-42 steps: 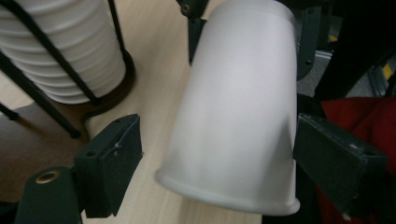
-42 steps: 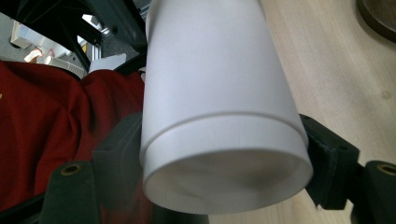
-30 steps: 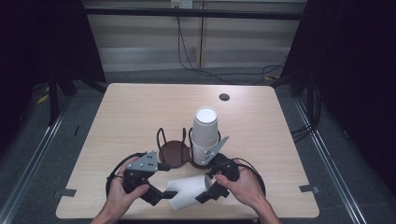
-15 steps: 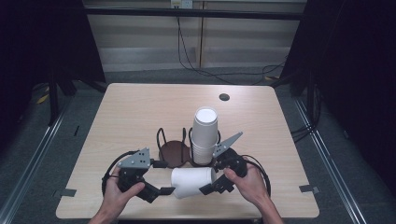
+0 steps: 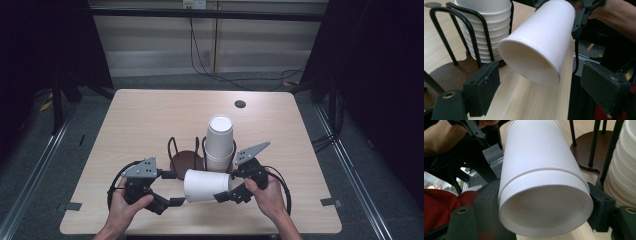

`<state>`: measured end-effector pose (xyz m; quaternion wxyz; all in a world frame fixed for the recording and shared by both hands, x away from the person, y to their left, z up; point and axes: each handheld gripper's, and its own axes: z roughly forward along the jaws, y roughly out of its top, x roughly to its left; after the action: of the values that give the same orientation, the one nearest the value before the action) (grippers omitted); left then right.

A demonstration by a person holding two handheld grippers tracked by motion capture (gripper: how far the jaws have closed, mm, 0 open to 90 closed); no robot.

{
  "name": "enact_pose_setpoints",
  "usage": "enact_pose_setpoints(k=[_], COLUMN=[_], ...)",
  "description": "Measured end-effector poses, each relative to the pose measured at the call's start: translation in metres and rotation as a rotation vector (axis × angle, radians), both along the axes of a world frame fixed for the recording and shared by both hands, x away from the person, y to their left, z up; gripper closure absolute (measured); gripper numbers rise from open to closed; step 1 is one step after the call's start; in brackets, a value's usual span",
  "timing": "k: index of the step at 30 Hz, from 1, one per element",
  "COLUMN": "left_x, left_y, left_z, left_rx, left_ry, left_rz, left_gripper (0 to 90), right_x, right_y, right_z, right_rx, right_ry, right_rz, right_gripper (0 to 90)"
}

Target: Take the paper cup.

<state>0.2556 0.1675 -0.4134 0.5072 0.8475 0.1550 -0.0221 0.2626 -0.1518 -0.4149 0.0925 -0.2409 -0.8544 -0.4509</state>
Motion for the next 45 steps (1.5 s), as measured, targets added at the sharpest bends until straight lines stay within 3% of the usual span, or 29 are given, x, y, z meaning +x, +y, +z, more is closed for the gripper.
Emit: enact_pose_setpoints(k=[15,16,24,32,38,45], left_x=[0.000,0.000,0.001,0.001,0.002,0.000], left_y=[0.005,0.005,0.003,-0.002,-0.007,-0.012], left_z=[0.000,-0.001,-0.005,-0.009,-0.012,-0.012], left_rx=[-0.082,-0.084,-0.096,-0.111,-0.109,-0.110], left_ry=[-0.004,-0.008,-0.016,-0.004,0.014,0.013], left_rz=[0.023,0.027,0.029,0.019,0.030,0.011], left_gripper=[15.7,15.7,15.7,12.2,0.0,0.0], right_x=[-0.003,-0.004,-0.006,-0.007,-0.007,-0.009], right_y=[0.002,0.002,0.004,0.007,0.012,0.018], right_z=[0.000,0.001,0.001,0.002,0.002,0.001], right_rx=[0.108,0.116,0.165,0.173,0.169,0.156], right_ry=[-0.033,-0.050,-0.059,-0.063,-0.050,-0.048], right_rz=[0.002,-0.005,0.004,0.017,0.044,0.062], right_gripper=[25.2,25.2,25.2,25.3,25.3,25.3])
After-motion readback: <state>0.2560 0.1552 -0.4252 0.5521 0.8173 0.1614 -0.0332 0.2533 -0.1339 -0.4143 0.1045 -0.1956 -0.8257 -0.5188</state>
